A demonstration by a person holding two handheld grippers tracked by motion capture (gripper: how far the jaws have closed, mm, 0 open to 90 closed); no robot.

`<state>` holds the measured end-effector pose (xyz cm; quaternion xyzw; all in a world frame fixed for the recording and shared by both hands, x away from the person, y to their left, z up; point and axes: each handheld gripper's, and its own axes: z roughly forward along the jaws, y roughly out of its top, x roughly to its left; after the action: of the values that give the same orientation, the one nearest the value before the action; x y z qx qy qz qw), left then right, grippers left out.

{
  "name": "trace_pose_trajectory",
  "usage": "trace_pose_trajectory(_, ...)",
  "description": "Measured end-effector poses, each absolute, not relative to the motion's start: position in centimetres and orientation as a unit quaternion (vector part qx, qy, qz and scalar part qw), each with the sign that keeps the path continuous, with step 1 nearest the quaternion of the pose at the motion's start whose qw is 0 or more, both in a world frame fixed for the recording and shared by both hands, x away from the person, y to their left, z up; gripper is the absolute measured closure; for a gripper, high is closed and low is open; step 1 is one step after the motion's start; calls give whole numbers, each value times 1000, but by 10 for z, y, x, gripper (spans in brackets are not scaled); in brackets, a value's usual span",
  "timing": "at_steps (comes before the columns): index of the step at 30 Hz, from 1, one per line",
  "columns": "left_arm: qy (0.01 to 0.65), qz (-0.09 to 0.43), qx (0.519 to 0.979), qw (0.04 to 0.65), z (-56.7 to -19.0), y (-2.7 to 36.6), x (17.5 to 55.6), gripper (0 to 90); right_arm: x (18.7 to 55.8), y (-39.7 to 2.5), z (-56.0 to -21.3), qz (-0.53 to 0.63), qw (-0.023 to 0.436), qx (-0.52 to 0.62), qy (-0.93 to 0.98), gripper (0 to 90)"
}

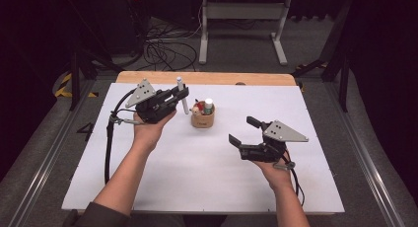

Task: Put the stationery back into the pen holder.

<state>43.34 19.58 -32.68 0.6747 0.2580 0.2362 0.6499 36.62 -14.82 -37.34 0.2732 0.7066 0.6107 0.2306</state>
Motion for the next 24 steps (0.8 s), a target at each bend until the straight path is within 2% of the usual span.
trace_pose_trajectory(24,294,239,640,669,-346,181,481,781,364,-163,-370,615,237,281,697,133)
